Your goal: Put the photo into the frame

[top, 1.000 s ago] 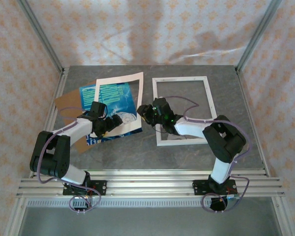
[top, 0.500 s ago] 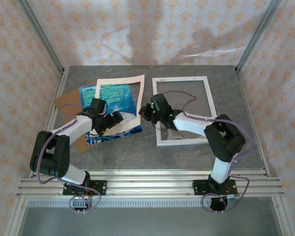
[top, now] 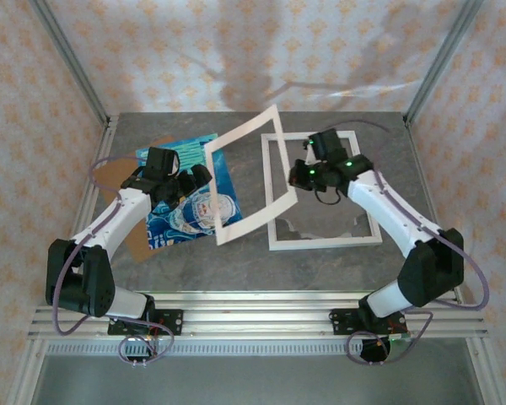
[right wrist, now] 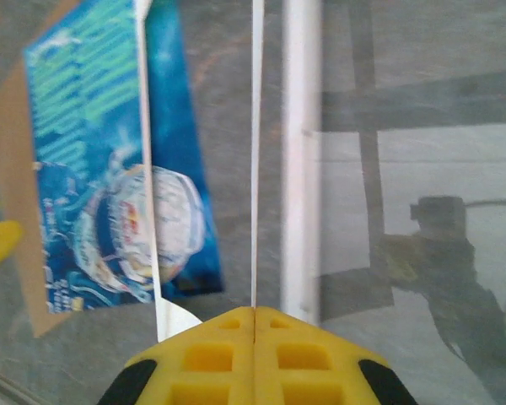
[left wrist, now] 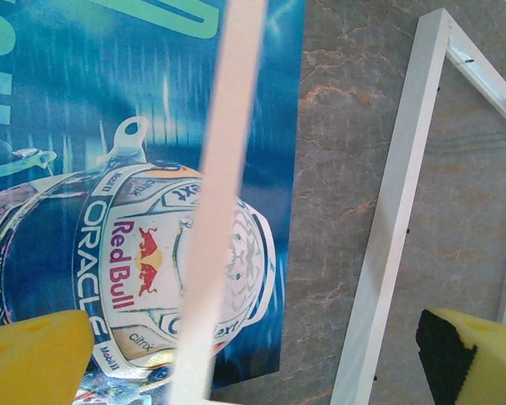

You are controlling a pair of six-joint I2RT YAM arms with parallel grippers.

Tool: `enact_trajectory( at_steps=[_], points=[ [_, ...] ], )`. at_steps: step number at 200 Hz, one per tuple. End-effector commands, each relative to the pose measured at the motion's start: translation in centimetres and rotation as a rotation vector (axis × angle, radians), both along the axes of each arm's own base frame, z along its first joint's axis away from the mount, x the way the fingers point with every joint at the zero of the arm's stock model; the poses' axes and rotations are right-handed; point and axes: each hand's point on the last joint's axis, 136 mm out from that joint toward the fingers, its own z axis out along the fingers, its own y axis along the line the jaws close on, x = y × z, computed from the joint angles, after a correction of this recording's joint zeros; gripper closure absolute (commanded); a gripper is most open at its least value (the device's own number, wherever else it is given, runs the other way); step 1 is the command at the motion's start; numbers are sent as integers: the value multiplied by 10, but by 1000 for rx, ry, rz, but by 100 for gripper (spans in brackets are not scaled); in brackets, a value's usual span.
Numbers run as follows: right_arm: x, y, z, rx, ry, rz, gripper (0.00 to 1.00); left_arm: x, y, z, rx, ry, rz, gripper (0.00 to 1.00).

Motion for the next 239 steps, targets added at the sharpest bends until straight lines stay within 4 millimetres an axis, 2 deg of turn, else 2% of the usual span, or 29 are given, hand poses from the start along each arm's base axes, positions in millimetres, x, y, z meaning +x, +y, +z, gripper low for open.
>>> enact_trajectory(
  at_steps=[1, 60, 96, 116, 168, 208, 225, 239],
  points=[
    [-39, -48, -14, -169, 142, 77, 100, 2, 2, -6, 3, 11, 9, 0],
    [-31, -125, -24, -494, 133, -14, 100, 13, -4, -23, -14, 46, -2, 0],
    [-26, -163, -26, -636, 141, -148, 100, 15, -9, -29, -19, 56, -11, 0],
    [-23, -176, -29, -663, 142, -215, 100, 16, -14, -33, -26, 63, -18, 0],
    [-18, -201, -30, -675, 155, -288, 100, 10, -21, -40, -12, 82, -41, 0],
    [-21, -210, -36, -716, 191, -278, 100, 6, -19, -44, 3, 100, -46, 0],
    [-19, -198, -36, -645, 176, -265, 100, 7, -20, -45, -1, 98, -43, 0],
    [-15, -169, -28, -476, 129, -208, 100, 6, -21, -47, -2, 104, -45, 0]
  ],
)
